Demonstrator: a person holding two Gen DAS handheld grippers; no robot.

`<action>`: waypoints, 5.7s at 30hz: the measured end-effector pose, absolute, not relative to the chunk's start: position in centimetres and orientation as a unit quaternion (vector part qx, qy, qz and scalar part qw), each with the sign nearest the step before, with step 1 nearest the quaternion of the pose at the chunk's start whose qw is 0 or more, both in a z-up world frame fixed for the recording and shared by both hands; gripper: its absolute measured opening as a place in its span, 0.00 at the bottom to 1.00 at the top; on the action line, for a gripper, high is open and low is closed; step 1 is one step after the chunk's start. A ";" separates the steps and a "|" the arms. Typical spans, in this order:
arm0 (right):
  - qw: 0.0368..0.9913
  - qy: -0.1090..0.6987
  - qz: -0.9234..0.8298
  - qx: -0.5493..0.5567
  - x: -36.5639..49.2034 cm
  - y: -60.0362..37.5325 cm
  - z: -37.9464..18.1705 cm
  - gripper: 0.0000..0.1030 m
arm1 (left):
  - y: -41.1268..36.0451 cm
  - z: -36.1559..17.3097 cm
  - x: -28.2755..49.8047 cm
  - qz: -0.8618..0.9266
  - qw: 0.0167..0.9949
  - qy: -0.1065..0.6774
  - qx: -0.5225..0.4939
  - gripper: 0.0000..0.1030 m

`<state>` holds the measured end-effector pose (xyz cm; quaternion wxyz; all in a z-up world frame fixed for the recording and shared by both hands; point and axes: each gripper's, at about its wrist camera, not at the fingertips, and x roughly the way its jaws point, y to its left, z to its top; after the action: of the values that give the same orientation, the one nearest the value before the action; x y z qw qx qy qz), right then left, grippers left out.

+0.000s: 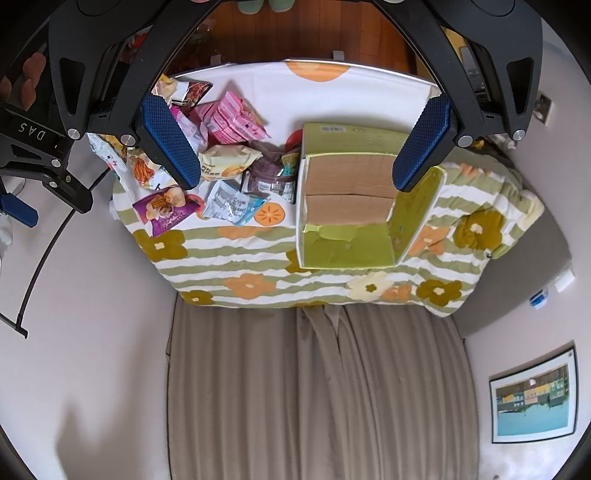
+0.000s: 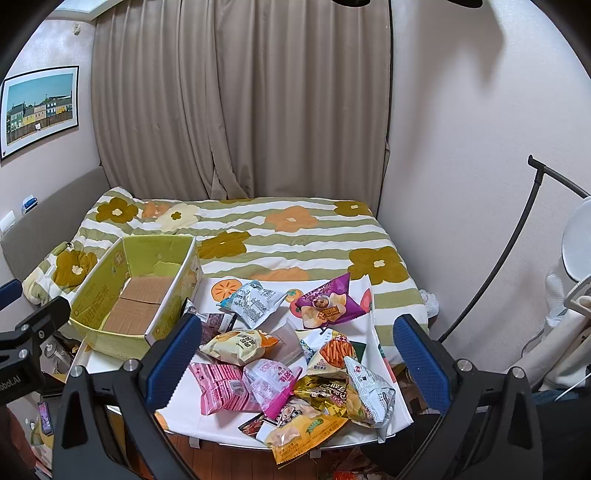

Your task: Organize snacks

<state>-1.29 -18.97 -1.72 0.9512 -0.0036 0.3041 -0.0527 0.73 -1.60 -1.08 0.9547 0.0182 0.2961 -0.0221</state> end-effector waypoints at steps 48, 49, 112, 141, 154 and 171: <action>0.938 0.344 -0.043 0.013 -2.3 -21.5 -5.1 1.00 | -4.1 -5.8 2.4 -0.072 0.925 0.371 0.038 1.00; 0.936 0.348 -0.042 0.015 -2.2 -22.1 -5.6 1.00 | -4.2 -6.5 2.8 -0.078 0.921 0.381 0.035 1.00; 0.727 0.594 0.260 -0.227 16.9 -16.1 -27.3 0.64 | -3.5 -27.0 15.0 -0.192 0.737 0.618 -0.196 0.51; 0.818 0.491 0.253 -0.162 11.2 -16.0 -14.9 0.49 | 4.0 -13.2 6.7 -0.131 0.840 0.481 -0.213 0.51; 0.854 0.430 0.263 -0.125 16.3 -6.5 -9.6 0.49 | 15.0 -8.9 14.7 -0.110 0.865 0.457 -0.177 0.51; 0.853 0.476 0.196 -0.084 24.8 6.6 -14.0 0.49 | 23.1 -15.6 27.6 -0.120 0.835 0.537 -0.001 0.51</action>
<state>24.77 6.62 -14.04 0.8529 -0.0840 0.4765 0.1960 27.60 23.09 -15.59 0.8353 -0.0014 0.5366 -0.1196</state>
